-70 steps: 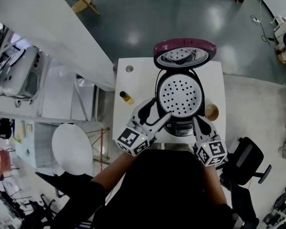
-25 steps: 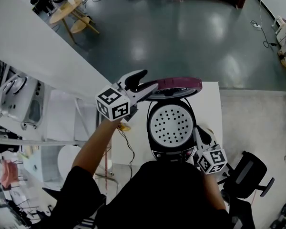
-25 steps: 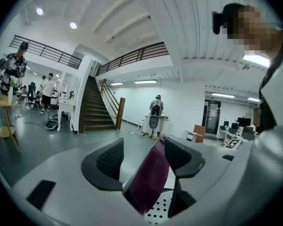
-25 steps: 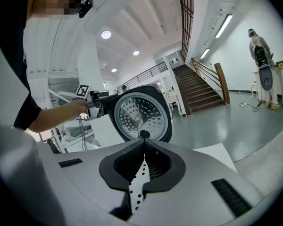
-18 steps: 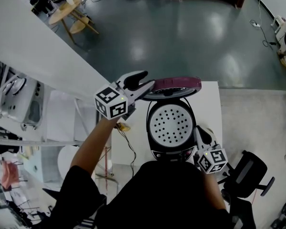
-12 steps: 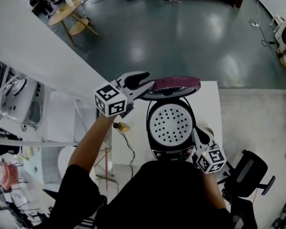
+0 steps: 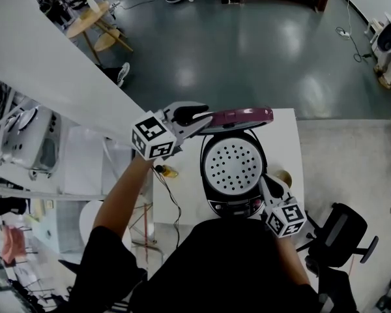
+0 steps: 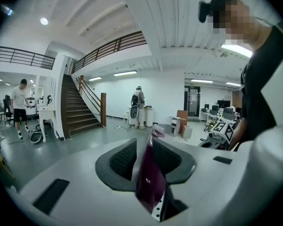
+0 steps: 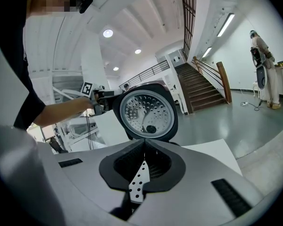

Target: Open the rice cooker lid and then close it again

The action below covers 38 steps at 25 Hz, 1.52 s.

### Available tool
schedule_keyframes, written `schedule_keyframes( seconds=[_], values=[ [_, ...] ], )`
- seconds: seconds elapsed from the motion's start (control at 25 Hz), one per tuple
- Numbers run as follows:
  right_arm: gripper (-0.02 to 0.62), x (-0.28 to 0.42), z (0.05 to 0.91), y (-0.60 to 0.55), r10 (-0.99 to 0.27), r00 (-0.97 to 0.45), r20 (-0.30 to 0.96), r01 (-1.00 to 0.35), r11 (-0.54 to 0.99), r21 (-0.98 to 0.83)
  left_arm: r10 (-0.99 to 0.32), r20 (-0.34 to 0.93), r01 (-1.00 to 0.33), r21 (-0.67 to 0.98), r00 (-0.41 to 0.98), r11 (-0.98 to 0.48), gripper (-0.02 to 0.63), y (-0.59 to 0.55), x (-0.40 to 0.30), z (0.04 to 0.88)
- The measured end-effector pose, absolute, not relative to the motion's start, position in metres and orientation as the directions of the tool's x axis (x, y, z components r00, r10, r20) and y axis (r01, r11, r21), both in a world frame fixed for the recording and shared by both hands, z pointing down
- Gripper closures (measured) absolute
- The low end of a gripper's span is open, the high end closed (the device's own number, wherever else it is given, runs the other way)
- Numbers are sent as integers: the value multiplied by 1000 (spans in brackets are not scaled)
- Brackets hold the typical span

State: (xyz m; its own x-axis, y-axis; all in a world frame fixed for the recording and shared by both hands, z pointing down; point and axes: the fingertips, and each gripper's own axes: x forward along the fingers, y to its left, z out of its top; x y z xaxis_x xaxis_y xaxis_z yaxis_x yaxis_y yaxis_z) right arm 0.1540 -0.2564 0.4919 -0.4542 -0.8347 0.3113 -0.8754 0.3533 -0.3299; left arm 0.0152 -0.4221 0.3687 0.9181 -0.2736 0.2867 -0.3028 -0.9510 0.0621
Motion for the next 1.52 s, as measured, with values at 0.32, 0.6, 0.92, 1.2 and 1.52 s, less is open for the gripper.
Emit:
schedule_keyframes(
  seconds=[0.32, 0.6, 0.92, 1.2, 1.52],
  values=[
    [595, 153, 493, -236, -839, -445, 313, -880, 344, -328, -280, 327, -287, -26, 903, -957, 523, -399, 19, 372],
    [595, 153, 492, -221, -844, -435, 313, -884, 335, -326, -286, 345, -280, -70, 894, -958, 528, -380, 20, 380],
    [595, 152, 495, -200, -850, -422, 315, -890, 322, -322, -274, 362, -252, -107, 891, -962, 532, -353, 24, 386],
    [595, 148, 503, -184, -850, -408, 335, -896, 301, -327, -247, 379, -217, -121, 892, -969, 532, -333, 26, 395],
    [595, 142, 503, -167, -860, -389, 331, -901, 280, -330, -222, 410, -181, -135, 885, -974, 537, -306, 29, 407]
  ],
)
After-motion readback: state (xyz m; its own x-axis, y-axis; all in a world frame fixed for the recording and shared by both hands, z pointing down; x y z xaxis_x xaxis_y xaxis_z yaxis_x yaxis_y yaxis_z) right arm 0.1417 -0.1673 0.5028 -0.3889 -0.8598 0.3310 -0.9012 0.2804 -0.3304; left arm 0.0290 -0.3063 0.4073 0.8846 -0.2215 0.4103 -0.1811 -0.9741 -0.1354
